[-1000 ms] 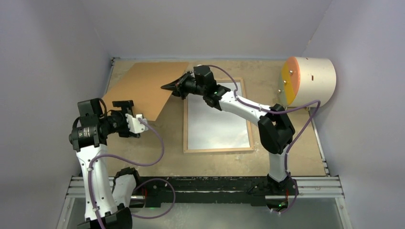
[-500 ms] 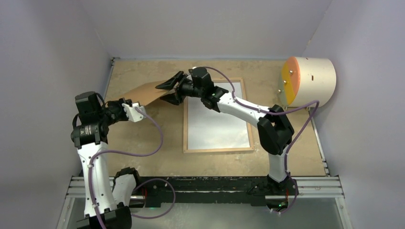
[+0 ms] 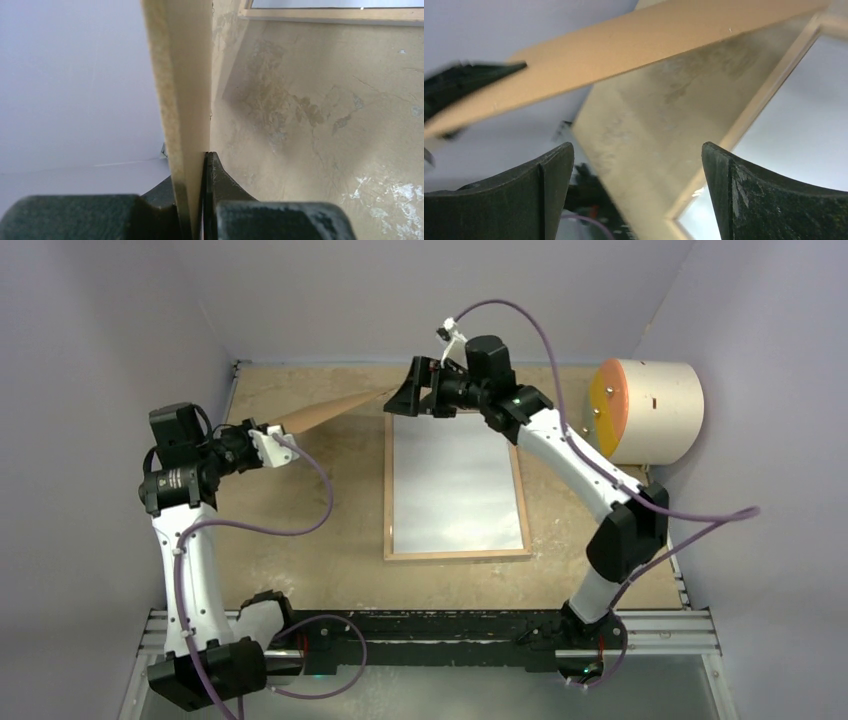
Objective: Put the photo into the frame
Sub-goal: Turn over the photo frame item on the photo frame.
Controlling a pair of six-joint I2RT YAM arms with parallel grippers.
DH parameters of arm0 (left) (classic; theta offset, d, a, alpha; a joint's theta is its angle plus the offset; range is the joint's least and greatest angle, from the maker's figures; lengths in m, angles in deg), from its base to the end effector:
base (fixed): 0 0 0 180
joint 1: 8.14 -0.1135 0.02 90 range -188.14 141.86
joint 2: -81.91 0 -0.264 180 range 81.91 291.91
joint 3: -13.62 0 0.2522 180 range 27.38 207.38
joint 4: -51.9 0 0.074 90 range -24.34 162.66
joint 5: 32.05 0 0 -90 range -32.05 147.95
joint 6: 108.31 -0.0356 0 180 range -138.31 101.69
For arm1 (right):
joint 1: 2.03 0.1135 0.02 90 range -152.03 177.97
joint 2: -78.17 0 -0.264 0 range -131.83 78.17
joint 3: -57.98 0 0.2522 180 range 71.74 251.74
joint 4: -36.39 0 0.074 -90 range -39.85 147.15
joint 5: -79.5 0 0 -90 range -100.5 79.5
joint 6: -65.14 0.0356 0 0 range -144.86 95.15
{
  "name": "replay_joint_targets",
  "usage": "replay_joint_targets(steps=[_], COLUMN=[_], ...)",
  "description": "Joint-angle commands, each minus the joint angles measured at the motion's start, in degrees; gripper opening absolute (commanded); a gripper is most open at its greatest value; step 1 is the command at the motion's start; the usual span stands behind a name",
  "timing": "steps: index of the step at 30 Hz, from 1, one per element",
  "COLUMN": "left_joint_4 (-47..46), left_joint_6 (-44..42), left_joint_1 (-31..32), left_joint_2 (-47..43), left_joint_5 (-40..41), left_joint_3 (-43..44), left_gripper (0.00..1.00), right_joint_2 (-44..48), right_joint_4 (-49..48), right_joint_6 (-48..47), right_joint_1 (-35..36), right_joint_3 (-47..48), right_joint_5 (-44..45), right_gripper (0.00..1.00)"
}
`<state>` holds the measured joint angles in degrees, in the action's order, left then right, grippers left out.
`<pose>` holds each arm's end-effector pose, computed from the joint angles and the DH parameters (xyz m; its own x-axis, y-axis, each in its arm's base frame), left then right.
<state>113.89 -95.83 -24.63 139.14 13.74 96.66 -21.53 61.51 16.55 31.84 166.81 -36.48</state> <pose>0.1839 0.0286 0.3865 0.2060 0.7908 -0.5763 0.6253 0.3467 0.6991 0.3362 0.2444 0.3845 -0.7342 0.2233 -0.6412 -0.4867 0.4853 0.7264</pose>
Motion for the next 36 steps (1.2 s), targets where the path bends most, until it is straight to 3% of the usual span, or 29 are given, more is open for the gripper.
replay_joint_targets(steps=[1, 5, 9, 18, 25, 28, 33, 34, 36], left_joint_4=[4.2, 9.9, 18.8, 22.4, 22.6, 22.5, 19.5, 18.0, 11.2], left_joint_6=[-5.9, -10.3, -17.1, -21.0, -21.2, -21.3, -18.3, -16.7, -9.6], left_joint_1=[-0.2, -0.1, -0.1, 0.2, 0.5, 0.6, 0.6, 0.6, 0.6], left_joint_2=[1.0, 2.2, 4.2, 6.5, 7.3, 7.6, 7.8, 7.7, 6.8], left_joint_5=[-8.9, -11.4, -13.0, -15.1, -15.4, -15.7, -16.4, -16.7, -17.2], left_joint_3=[6.7, 8.3, 11.1, 13.1, 13.3, 13.6, 13.6, 13.5, 12.5], left_gripper=[0.00, 0.00, 0.00, 0.00, 0.00, 0.00, 0.00, 0.00, 0.25], right_joint_2=[7.5, 10.6, 10.4, 4.1, 0.0, -1.6, -4.0, -4.2, -3.8], right_joint_4=[3.0, -3.0, -2.0, 4.9, 4.8, 1.8, -4.1, -5.1, -9.0], right_joint_6=[-33.7, -49.0, -61.4, -69.2, -72.0, -72.3, -71.0, -70.2, -67.3], right_joint_1=[1.9, 2.9, 4.8, 5.9, 8.8, 10.5, 11.6, 11.6, 11.6], right_joint_3=[-1.1, -6.3, -5.6, 2.0, 3.6, 3.5, 4.2, 4.4, 3.6], right_joint_5=[0.7, -4.1, -7.5, -17.5, -14.1, -7.8, -2.4, -1.6, -0.1], right_gripper=[0.99, 0.99, 0.99, 0.95, 0.89, 0.71, 0.08, 0.00, 0.00])
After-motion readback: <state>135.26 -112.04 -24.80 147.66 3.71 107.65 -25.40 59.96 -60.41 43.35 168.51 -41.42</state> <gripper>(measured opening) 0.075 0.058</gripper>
